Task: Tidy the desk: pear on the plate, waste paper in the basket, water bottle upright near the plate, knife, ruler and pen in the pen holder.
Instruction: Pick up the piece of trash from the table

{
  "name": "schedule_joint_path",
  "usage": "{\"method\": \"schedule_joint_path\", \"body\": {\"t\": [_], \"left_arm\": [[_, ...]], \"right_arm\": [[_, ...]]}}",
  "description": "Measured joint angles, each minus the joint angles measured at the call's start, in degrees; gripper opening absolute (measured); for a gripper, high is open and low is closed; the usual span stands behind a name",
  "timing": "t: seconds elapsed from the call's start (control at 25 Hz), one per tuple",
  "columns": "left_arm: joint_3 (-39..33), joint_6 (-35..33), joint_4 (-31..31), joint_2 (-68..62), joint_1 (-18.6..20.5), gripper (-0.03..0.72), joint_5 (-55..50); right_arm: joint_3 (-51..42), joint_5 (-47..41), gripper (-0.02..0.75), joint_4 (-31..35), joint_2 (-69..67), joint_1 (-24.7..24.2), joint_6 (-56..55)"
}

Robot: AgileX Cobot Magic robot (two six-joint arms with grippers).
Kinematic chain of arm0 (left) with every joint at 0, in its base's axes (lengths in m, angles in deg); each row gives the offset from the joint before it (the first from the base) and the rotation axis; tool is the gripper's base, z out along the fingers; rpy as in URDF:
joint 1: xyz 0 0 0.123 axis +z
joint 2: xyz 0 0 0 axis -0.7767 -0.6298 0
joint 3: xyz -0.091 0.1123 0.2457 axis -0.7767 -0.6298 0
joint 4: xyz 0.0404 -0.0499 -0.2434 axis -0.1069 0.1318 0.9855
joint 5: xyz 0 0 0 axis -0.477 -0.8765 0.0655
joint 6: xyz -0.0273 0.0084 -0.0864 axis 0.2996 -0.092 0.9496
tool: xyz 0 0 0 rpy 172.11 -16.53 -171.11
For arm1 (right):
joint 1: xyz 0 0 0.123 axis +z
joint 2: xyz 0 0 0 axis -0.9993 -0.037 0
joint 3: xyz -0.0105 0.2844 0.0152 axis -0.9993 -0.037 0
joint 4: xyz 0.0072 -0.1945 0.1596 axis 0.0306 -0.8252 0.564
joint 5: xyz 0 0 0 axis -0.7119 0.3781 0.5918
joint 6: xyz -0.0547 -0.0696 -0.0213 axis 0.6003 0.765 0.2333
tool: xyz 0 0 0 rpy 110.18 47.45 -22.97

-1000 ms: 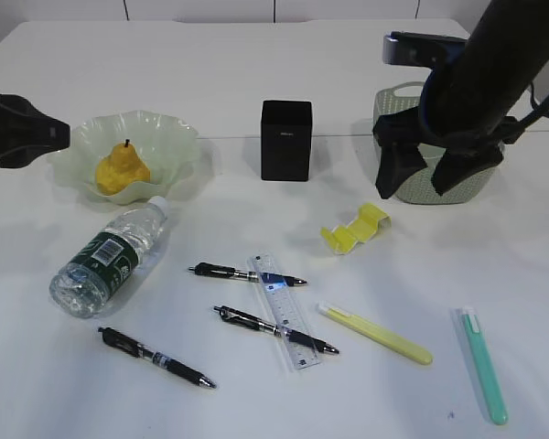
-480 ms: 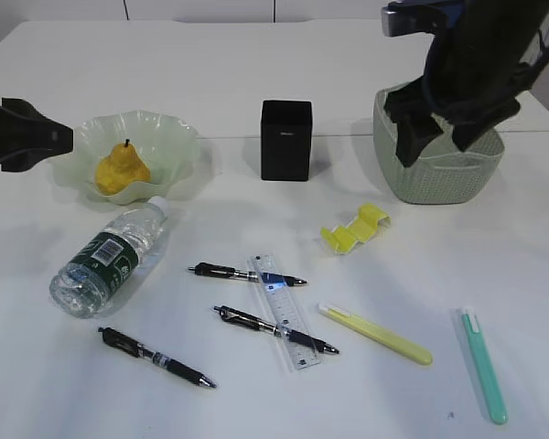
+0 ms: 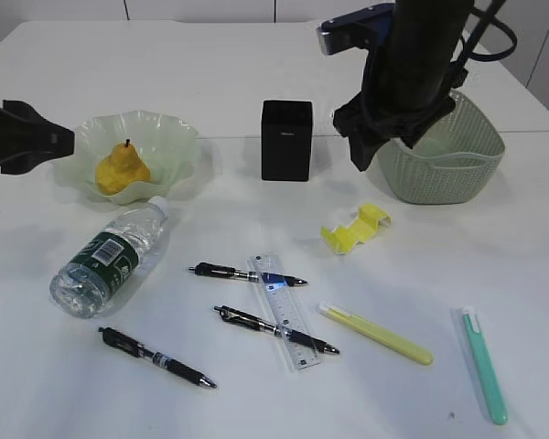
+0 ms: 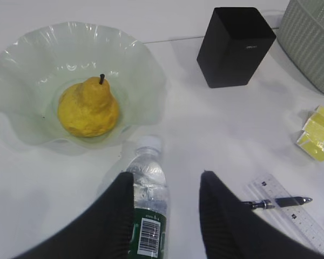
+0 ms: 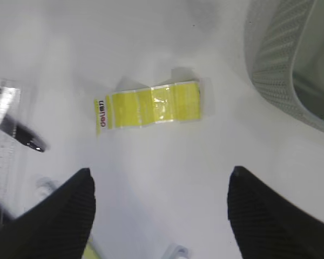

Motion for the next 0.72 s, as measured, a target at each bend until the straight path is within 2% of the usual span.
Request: {"method": "schedule_joint_path", "body": {"t": [0.2,0.72], "left_arm": [[0.0,0.0,-1.1,0.0,0.0,0.286,-0.1],[0.0,0.0,-2.1,0.1,0.0,0.286,-0.1]], "right_arm": [[0.0,0.0,0.562,-3.5,-2.3,0.0,0.6],[0.1,0.8,0.561,-4.2,-6.9,0.0,3.5]]}}
